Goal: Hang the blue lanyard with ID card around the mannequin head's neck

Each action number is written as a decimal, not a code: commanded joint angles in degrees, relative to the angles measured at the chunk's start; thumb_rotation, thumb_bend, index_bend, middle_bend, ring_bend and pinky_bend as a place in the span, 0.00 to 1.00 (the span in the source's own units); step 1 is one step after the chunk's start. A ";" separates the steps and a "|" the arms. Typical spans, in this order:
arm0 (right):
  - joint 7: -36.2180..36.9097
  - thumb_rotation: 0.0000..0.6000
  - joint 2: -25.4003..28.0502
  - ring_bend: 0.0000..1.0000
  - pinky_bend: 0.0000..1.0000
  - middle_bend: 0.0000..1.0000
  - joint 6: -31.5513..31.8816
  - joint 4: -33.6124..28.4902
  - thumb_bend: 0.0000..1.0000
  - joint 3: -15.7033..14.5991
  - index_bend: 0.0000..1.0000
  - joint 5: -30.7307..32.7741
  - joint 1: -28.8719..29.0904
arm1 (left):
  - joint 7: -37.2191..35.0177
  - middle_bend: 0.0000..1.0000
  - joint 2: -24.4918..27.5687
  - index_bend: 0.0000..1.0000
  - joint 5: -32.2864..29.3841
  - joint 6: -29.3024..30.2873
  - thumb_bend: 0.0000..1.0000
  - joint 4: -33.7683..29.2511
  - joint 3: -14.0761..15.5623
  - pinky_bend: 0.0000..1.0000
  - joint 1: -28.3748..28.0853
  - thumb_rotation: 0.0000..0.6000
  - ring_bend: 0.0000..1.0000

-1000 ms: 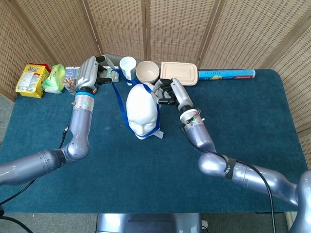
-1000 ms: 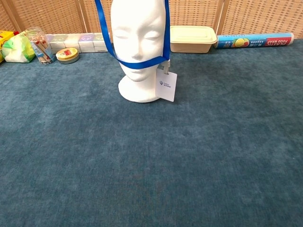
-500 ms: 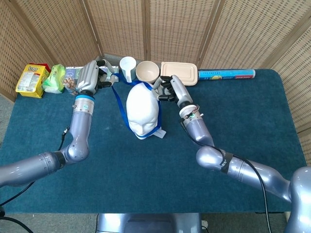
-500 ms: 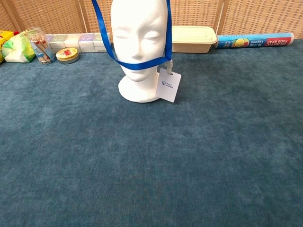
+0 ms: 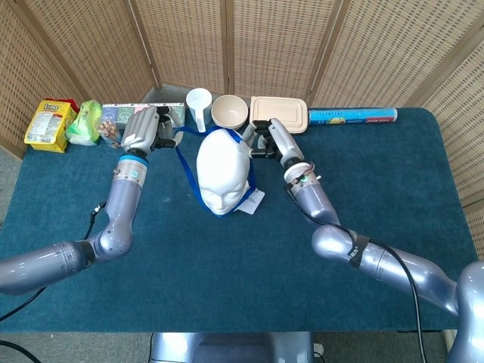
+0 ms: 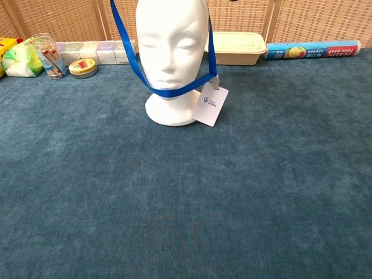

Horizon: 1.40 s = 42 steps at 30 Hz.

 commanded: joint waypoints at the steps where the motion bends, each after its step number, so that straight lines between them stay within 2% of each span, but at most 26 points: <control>1: 0.22 0.93 0.16 0.70 0.83 0.54 -1.48 0.85 0.51 -0.67 0.49 0.39 0.03 | 1.37 0.50 1.08 0.34 -1.41 -1.29 0.32 -1.09 0.82 0.45 -0.03 1.00 0.38; 3: 0.54 0.93 0.61 0.64 0.77 0.49 -3.28 1.40 0.51 -0.87 0.45 0.41 0.11 | 2.53 0.44 1.78 0.30 -2.62 -1.94 0.31 -1.62 1.41 0.36 -0.20 1.00 0.30; 5: 1.16 0.92 0.89 0.55 0.66 0.43 -5.37 2.44 0.51 -0.85 0.41 0.54 0.32 | 3.04 0.38 2.17 0.26 -3.47 -2.21 0.30 -1.86 1.65 0.29 -0.34 1.00 0.23; 12: 3.06 0.89 2.24 0.43 0.50 0.35 -8.08 2.01 0.51 -1.13 0.36 -1.53 -0.20 | 2.56 0.26 2.60 0.17 -3.22 -1.91 0.26 -2.39 1.99 0.24 -0.29 1.00 0.13; 19: 5.77 0.73 3.68 0.31 0.31 0.29 -11.10 1.61 0.49 -1.08 0.32 -4.08 -1.08 | 1.62 0.23 3.08 0.12 -1.62 -1.36 0.22 -3.42 2.32 0.22 0.14 0.95 0.10; 31: 10.52 0.69 5.34 0.25 0.26 0.26 -11.34 0.45 0.43 -0.41 0.29 -8.52 -3.33 | -0.92 0.22 4.13 0.11 1.10 -0.69 0.19 -5.00 2.53 0.22 1.57 0.88 0.09; 42: 14.17 0.69 7.23 0.25 0.26 0.26 -10.52 -2.09 0.42 -0.17 0.28 -11.76 -6.03 | -3.46 0.22 6.73 0.11 2.69 -0.60 0.19 -8.53 2.79 0.22 3.93 0.87 0.09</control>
